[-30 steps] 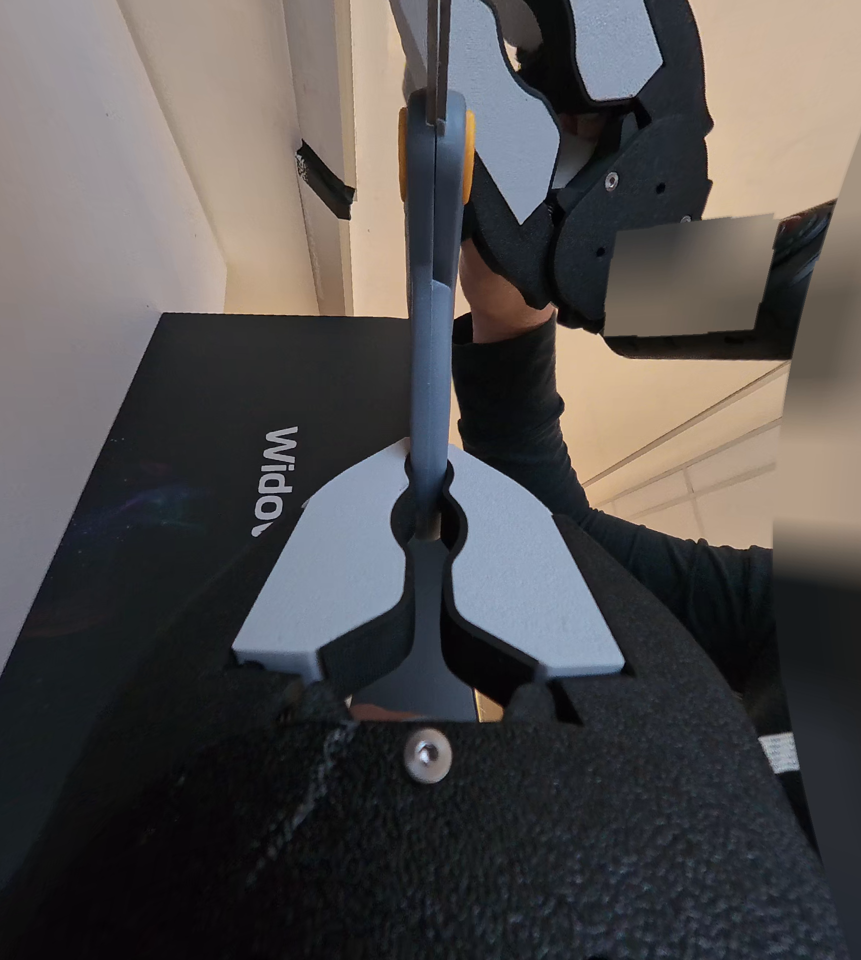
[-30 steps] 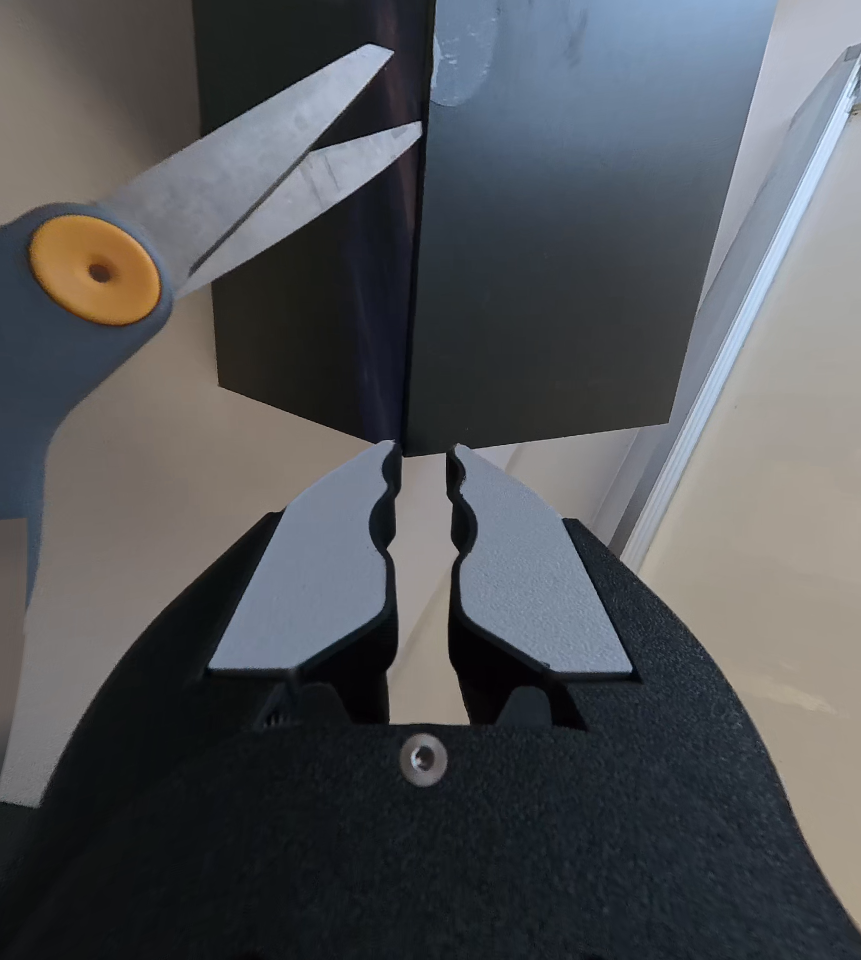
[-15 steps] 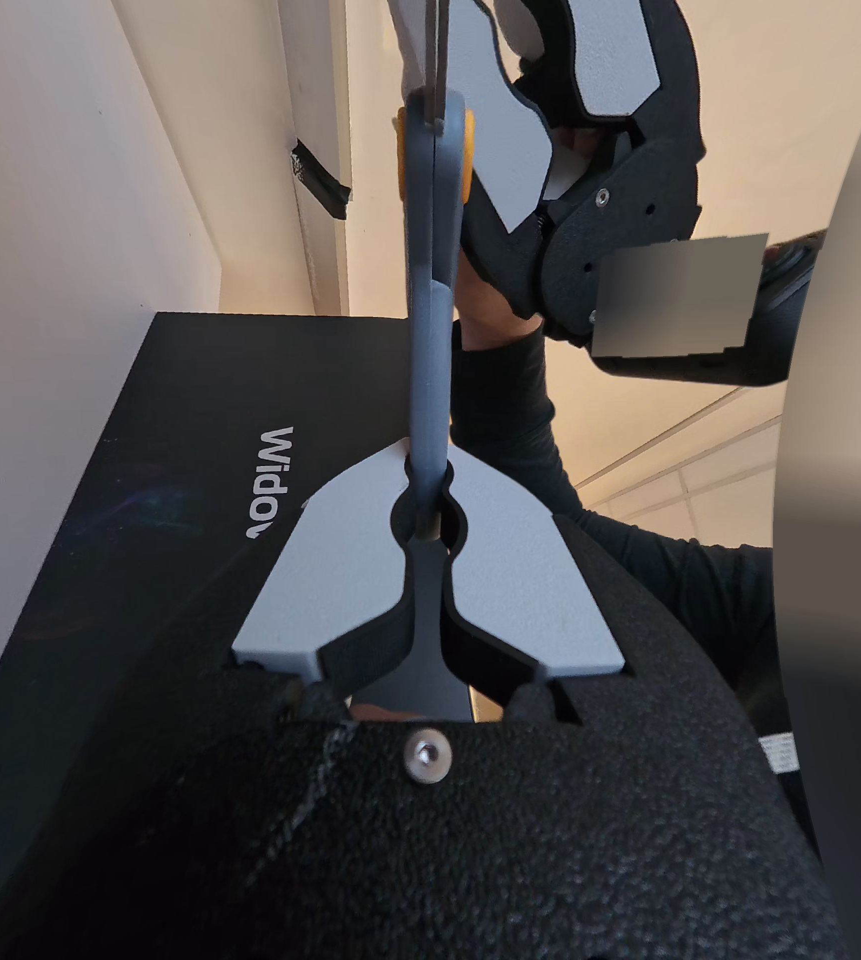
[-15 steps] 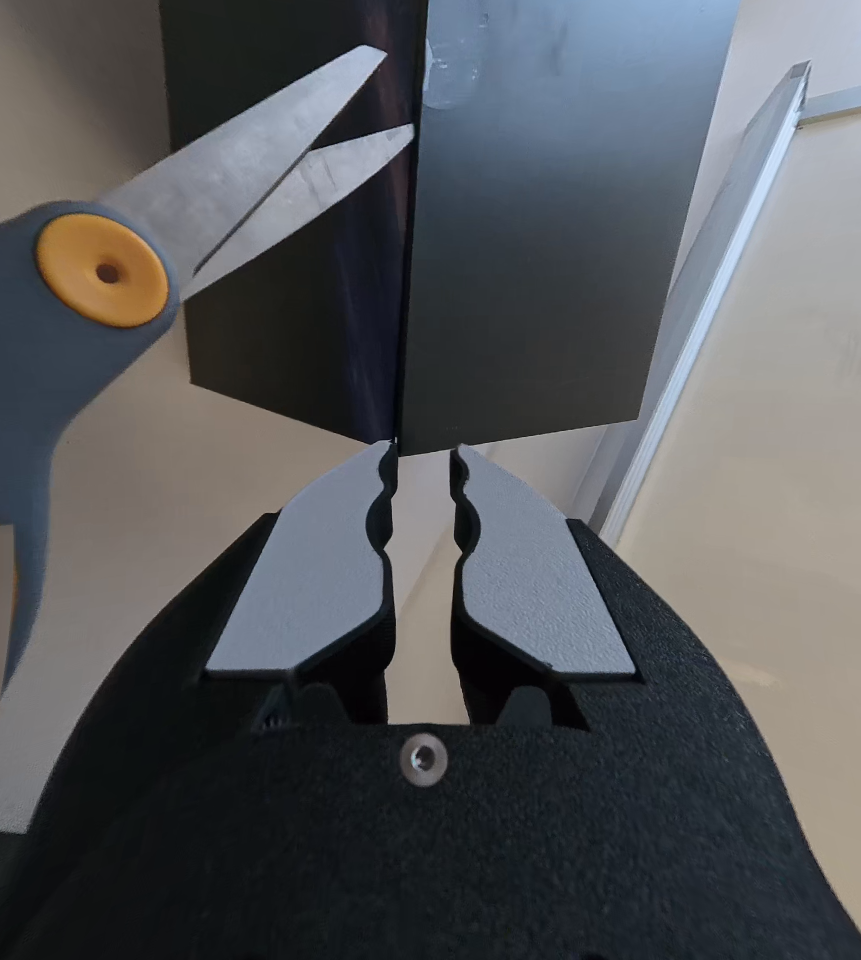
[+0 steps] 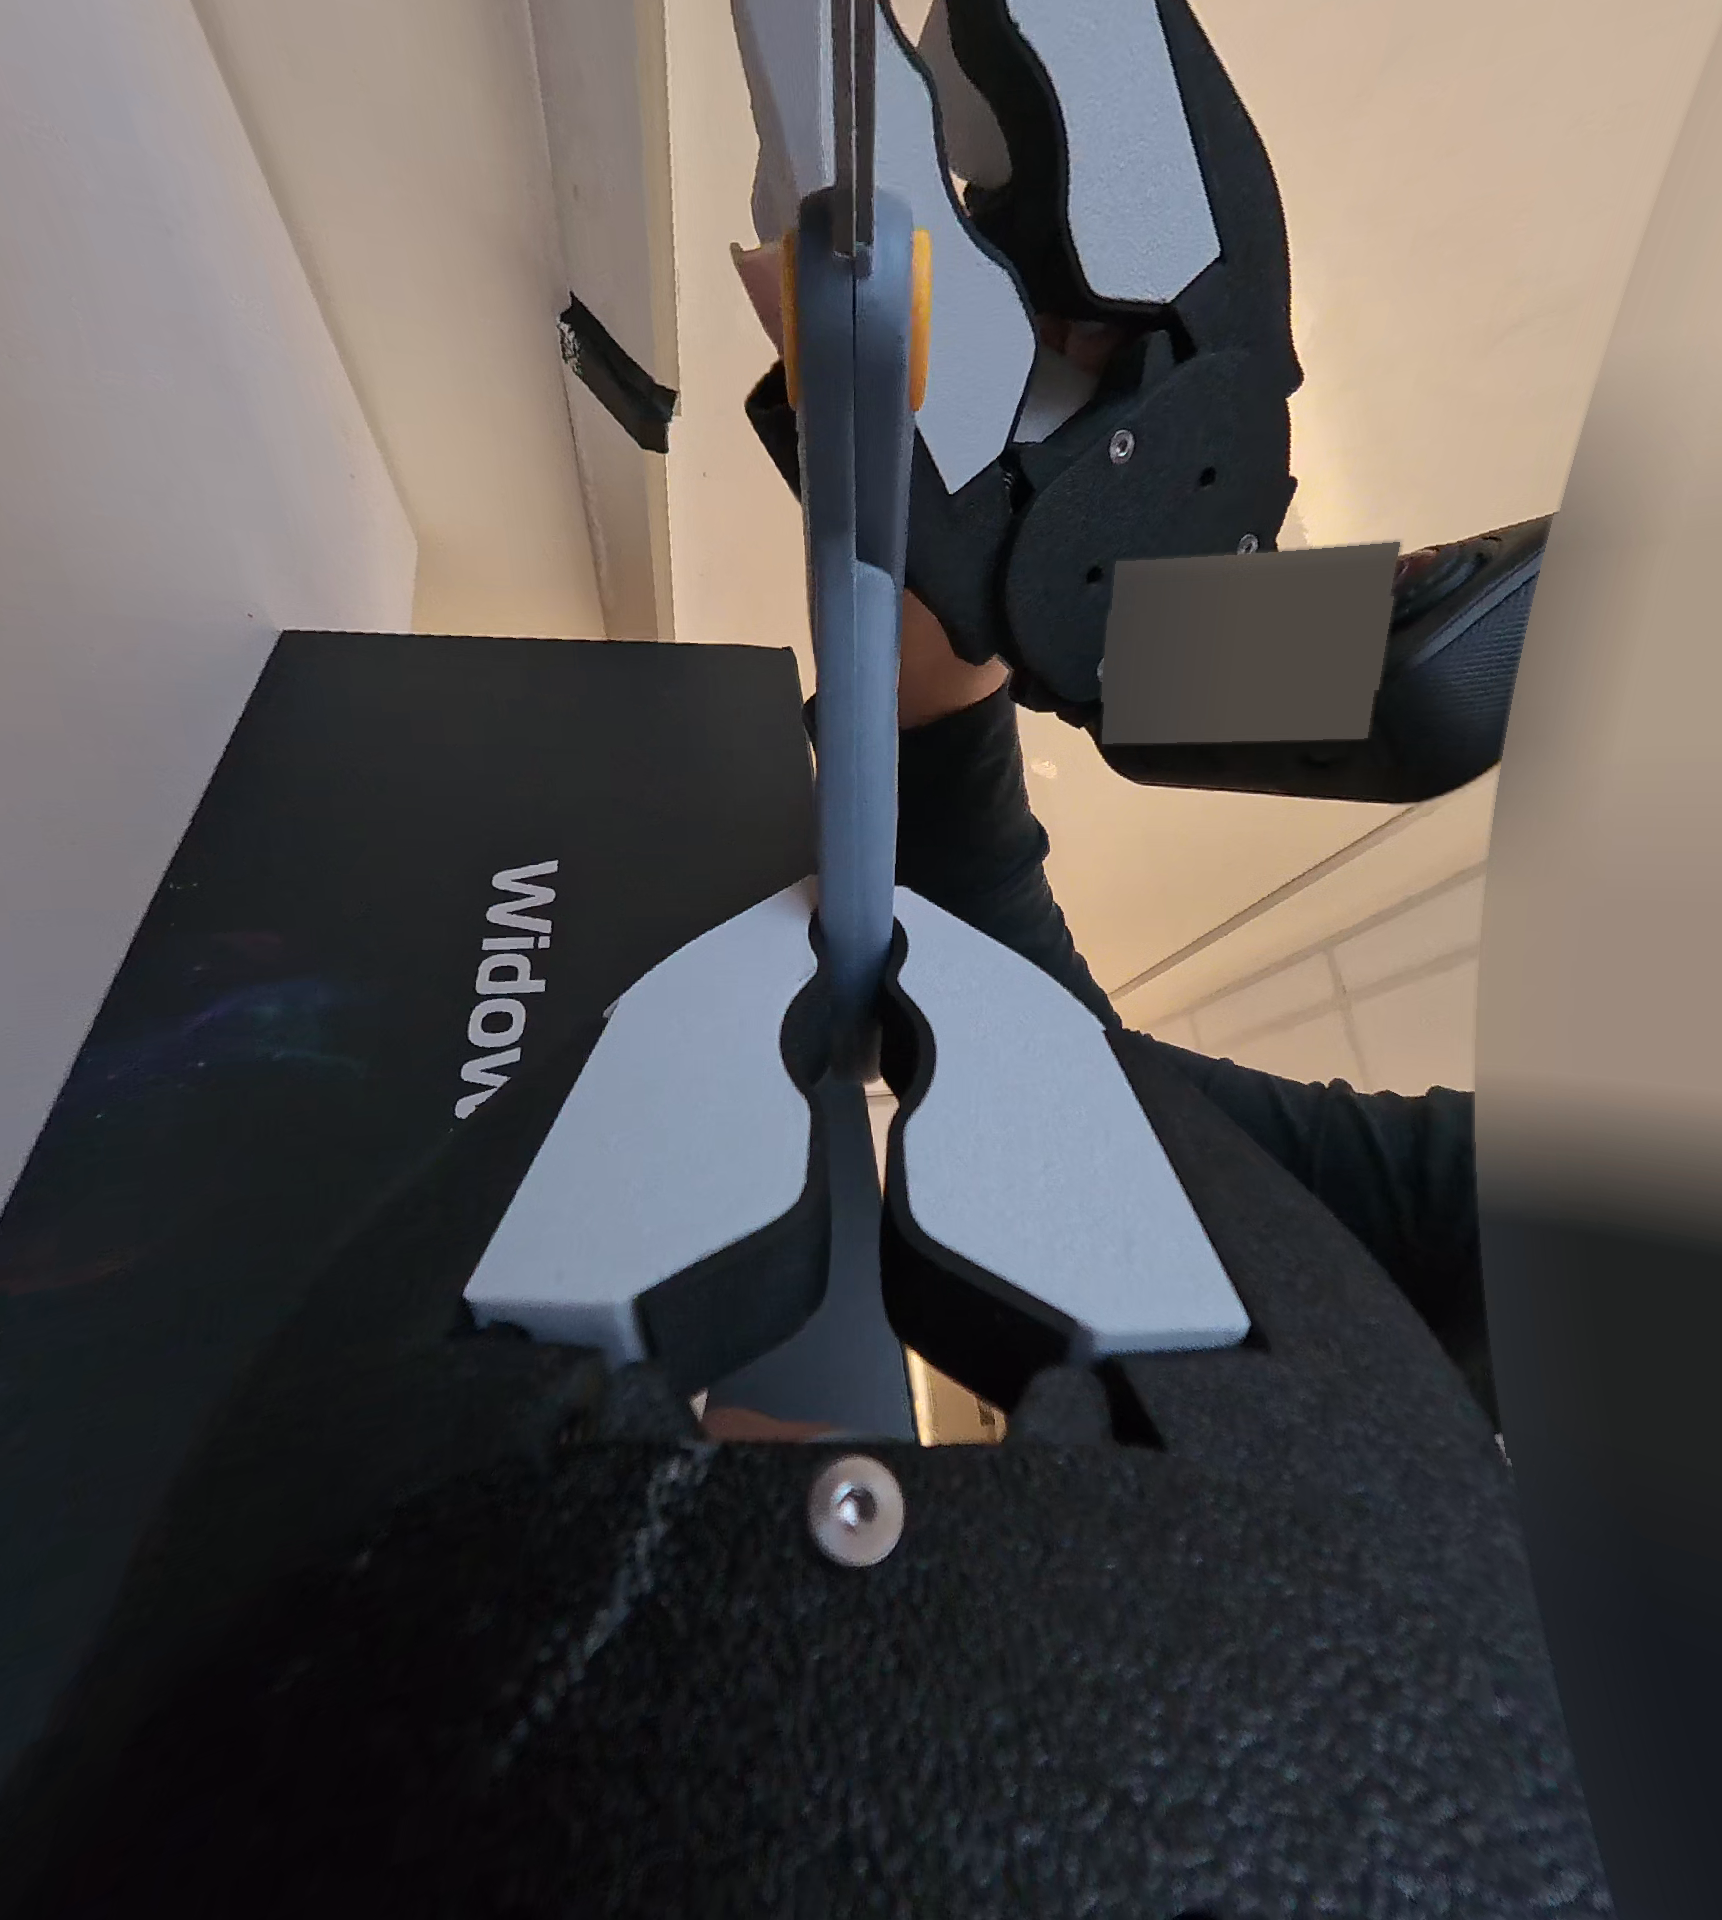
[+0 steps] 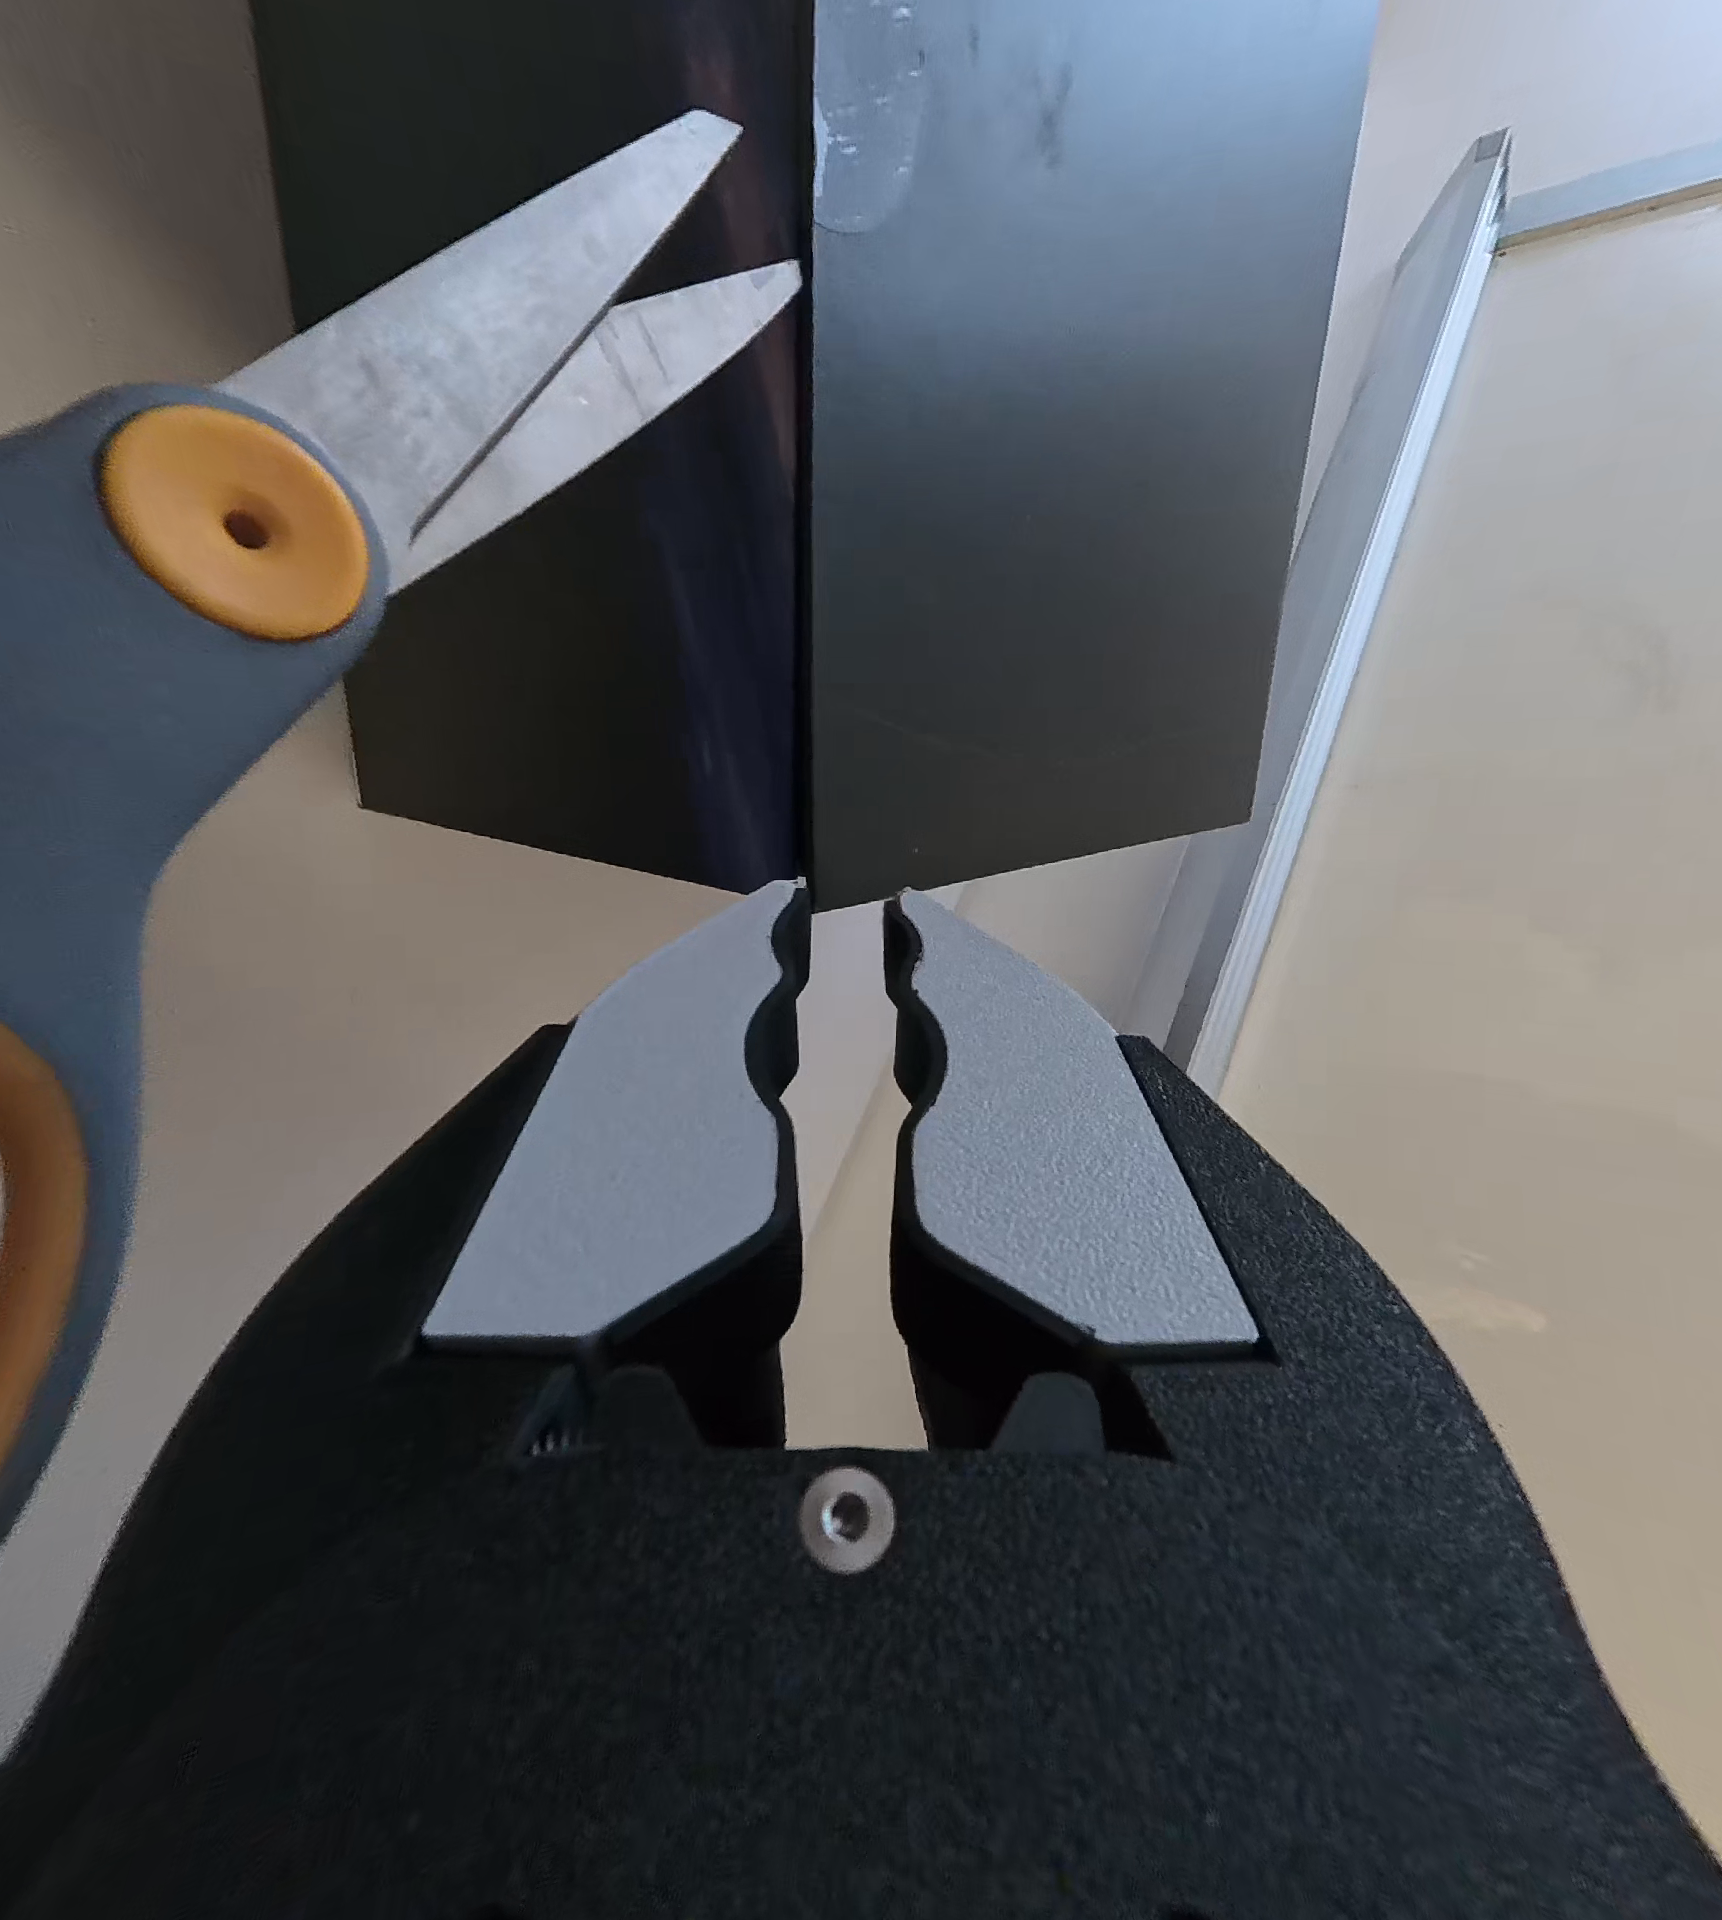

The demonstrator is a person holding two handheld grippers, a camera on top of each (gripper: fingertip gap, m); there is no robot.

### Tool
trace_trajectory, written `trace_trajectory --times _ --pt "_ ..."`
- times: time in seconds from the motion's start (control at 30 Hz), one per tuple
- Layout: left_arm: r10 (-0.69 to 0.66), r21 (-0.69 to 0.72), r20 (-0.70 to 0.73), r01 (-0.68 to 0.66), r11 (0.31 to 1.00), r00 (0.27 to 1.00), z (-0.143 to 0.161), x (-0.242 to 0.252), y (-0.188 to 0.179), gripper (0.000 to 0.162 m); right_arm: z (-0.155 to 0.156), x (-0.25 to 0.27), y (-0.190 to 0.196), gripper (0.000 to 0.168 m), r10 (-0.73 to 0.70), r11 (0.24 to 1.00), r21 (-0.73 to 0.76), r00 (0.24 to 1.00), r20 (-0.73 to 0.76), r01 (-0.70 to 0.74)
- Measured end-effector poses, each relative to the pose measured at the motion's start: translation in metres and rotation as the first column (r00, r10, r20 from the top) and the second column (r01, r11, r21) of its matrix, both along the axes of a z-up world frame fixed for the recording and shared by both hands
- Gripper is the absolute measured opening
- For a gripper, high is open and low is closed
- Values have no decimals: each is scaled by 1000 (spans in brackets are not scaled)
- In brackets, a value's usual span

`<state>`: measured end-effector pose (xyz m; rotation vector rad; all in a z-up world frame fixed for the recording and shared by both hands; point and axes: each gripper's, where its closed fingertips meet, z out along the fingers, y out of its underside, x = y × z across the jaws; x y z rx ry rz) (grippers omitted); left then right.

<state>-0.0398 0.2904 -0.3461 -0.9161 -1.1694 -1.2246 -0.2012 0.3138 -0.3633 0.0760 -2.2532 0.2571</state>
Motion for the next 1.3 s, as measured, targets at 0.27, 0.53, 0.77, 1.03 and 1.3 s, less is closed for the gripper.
trace_trajectory --times 0.27,0.53,0.77,1.03,1.3 --pt "10 -32 -12 -10 999 1000 -5 -4 14 3 1 -2 0 18 -13 1000 -1 1000 28 13" --pt "71 -63 -15 -72 995 997 -4 -10 23 3 1 -1 0 17 -16 1000 0 999 43 16" --pt "85 -66 -16 -86 994 996 -6 -10 18 3 1 0 0 11 -8 1000 -19 1000 1 8" --pt "84 -90 -23 -86 992 996 -12 -8 14 3 65 -30 4 0 -127 964 -249 984 -125 92" --pt "86 -92 -23 -88 992 996 -11 -7 12 3 20 6 0 0 -45 970 -231 987 151 80"
